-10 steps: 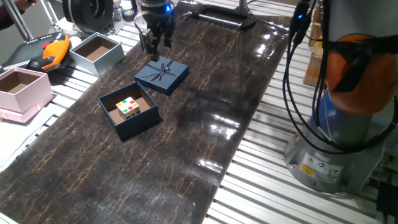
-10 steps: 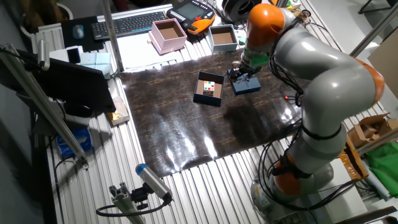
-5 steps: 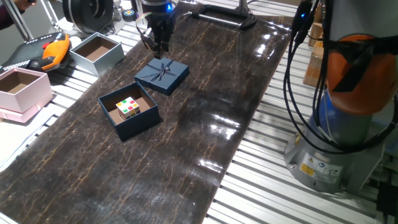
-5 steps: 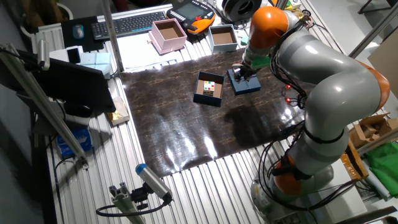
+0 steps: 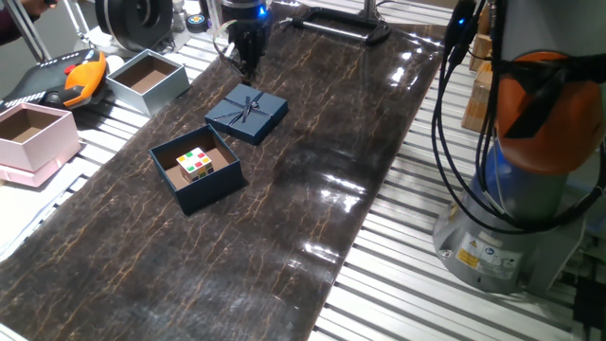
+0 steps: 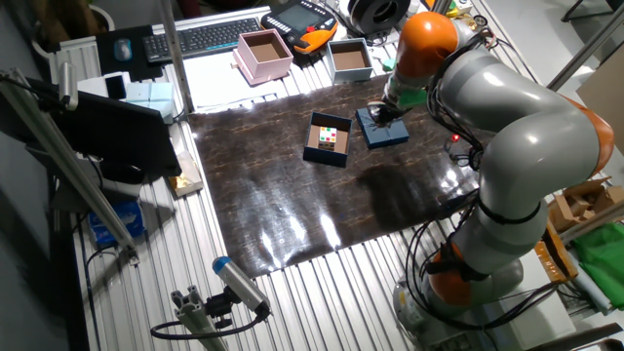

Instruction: Cover the box

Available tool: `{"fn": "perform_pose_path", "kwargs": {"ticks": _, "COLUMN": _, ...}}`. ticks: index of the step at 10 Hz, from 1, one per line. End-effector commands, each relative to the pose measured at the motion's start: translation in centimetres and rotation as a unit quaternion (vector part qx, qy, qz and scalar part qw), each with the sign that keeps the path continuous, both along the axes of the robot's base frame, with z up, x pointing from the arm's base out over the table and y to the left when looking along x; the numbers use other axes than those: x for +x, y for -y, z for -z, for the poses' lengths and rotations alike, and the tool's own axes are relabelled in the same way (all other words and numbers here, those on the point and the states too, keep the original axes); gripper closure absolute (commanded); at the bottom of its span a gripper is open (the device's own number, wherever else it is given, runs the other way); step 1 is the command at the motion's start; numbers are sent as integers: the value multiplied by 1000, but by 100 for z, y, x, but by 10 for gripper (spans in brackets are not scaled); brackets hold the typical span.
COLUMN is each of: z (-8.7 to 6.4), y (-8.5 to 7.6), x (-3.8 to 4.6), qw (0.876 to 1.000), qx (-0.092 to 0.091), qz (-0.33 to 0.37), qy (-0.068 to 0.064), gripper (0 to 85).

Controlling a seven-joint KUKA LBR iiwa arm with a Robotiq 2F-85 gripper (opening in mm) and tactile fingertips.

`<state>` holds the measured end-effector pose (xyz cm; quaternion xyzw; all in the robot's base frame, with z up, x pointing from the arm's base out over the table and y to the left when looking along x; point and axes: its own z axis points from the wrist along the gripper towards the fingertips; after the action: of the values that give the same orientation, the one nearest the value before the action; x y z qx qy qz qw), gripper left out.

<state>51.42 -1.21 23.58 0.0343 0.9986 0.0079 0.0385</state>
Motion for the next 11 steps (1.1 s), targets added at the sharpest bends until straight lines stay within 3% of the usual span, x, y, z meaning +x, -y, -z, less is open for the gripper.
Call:
{"fn": "perform_pose_path", "kwargs": {"ticks": 1, "z": 34, "y": 15, "x": -2, "qw": 1000, "qx": -3, "qz": 1, "qy": 1, "gripper": 843}}
{"fn": "perform_pose_path", "kwargs": {"ticks": 4, "z": 166, "y": -4, "x": 61, "qw": 1000, "qx": -11, "qz": 9, "qy": 8, "gripper": 843}}
{"fn": "perform_pose_path", "kwargs": {"ticks": 7, "z": 370, "y": -20, "x": 198, "qw": 999, "qx": -11, "qz": 25, "qy": 17, "gripper": 843}}
{"fn": "perform_pose_path", "kwargs": {"ticks": 11, "z": 463, "y": 30, "x": 279, "qw": 999, "qx": -9, "qz": 40, "qy": 4, "gripper": 843}}
